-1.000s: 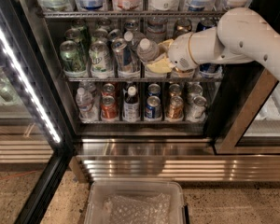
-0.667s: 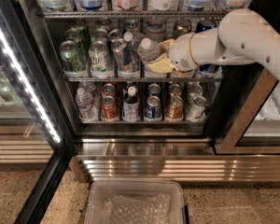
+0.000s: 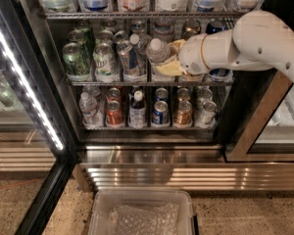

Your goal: Pick water bottle from middle shelf of fridge

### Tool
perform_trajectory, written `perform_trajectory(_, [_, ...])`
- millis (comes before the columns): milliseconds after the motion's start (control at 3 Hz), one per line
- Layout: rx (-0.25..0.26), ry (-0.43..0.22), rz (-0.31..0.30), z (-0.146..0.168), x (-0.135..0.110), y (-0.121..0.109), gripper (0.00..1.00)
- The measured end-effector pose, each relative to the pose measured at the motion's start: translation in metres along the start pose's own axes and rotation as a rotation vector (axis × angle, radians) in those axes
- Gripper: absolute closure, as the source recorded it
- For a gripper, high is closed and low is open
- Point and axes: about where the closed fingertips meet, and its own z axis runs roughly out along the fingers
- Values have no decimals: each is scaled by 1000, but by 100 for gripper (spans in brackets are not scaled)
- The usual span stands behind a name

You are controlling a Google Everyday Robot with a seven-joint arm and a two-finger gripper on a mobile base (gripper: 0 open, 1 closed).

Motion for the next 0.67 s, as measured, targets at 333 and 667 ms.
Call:
perform_trajectory(333, [0, 0, 0, 0, 0, 0, 100])
perform_trajectory(667, [16, -8, -10, -4, -4, 1, 100])
